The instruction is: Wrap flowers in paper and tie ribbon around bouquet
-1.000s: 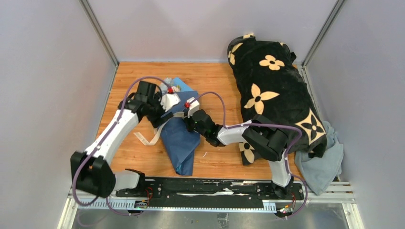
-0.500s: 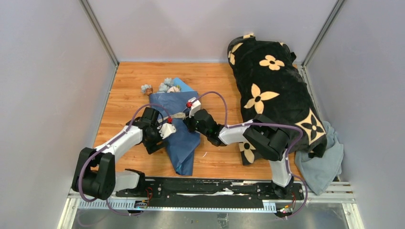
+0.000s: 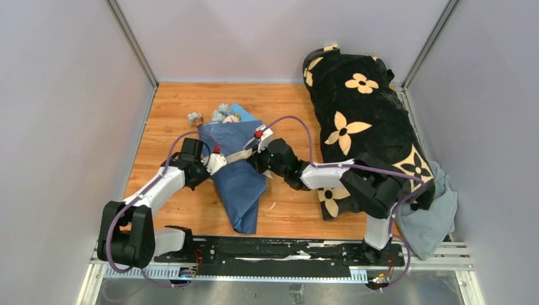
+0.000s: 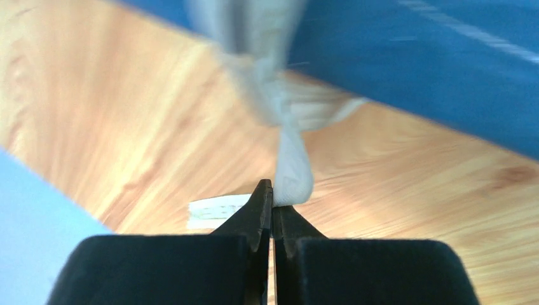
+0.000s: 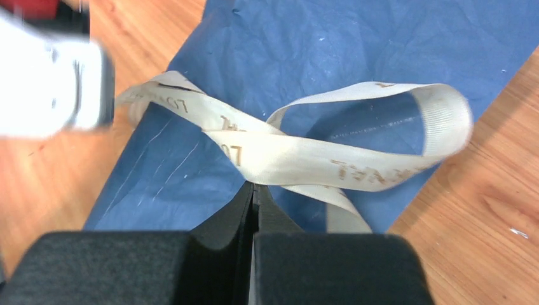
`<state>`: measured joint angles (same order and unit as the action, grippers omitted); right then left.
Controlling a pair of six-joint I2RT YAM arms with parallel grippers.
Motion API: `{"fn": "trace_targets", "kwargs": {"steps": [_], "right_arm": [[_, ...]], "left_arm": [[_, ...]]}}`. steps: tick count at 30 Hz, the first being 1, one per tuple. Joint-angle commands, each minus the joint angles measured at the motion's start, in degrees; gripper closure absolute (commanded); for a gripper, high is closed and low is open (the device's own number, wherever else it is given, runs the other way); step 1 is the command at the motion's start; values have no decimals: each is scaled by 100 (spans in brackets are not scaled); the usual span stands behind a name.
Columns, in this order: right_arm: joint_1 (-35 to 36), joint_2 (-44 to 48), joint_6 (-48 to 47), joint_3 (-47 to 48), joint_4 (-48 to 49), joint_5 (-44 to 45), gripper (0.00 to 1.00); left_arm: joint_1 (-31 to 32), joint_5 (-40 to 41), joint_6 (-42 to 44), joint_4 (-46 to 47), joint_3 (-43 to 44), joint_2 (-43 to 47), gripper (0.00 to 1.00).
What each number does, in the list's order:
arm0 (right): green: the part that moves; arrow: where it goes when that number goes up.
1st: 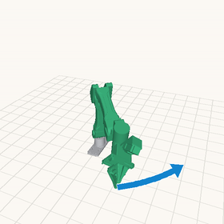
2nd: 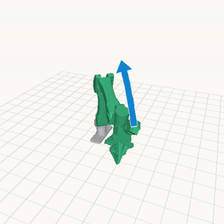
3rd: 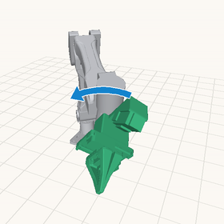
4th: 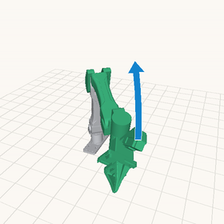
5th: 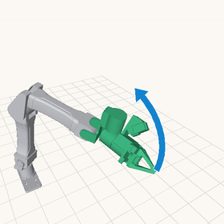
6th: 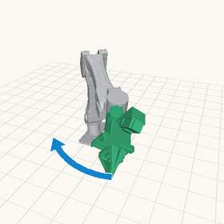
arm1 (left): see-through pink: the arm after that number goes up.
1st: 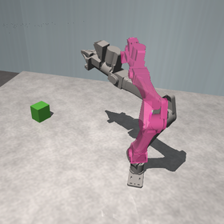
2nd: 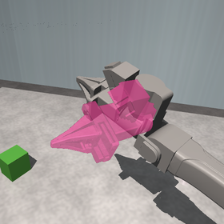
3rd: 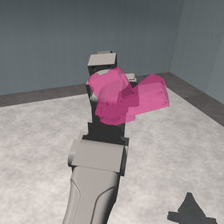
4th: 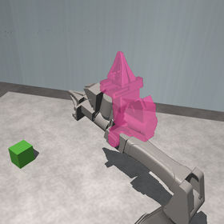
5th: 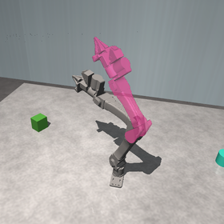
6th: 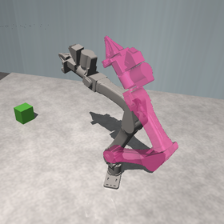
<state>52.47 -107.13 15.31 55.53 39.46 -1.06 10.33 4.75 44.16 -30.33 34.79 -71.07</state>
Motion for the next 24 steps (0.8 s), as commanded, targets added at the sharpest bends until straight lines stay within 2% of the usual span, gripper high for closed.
{"fn": "trace_targets", "kwargs": {"steps": [1, 6, 10, 13, 18, 24], "right_arm": [[-604, 825, 80, -240, -1174, -1575, 100], [-1643, 1589, 10, -517, -3003, -3067, 100], [-2092, 2040, -428, -605, -4308, -3157, 100], [-2502, 2336, -428, -764, -4680, -2985, 100], [-3300, 3101, -234, -938, -5073, -2170, 100], [-3737, 4557, -310, -1070, -5472, 137, 100]], "left_arm": [[-673, 394, -177, -160, 752, 185, 100], [-1670, 572, 62, 146, 1052, -125, 100], [-2442, 497, 116, 271, 1329, -497, 100], [-2732, 497, 316, 441, 1304, -621, 100], [-2883, 907, 736, 1039, 975, -698, 100], [-3379, 1288, 988, 1690, 990, -1311, 100]]}}
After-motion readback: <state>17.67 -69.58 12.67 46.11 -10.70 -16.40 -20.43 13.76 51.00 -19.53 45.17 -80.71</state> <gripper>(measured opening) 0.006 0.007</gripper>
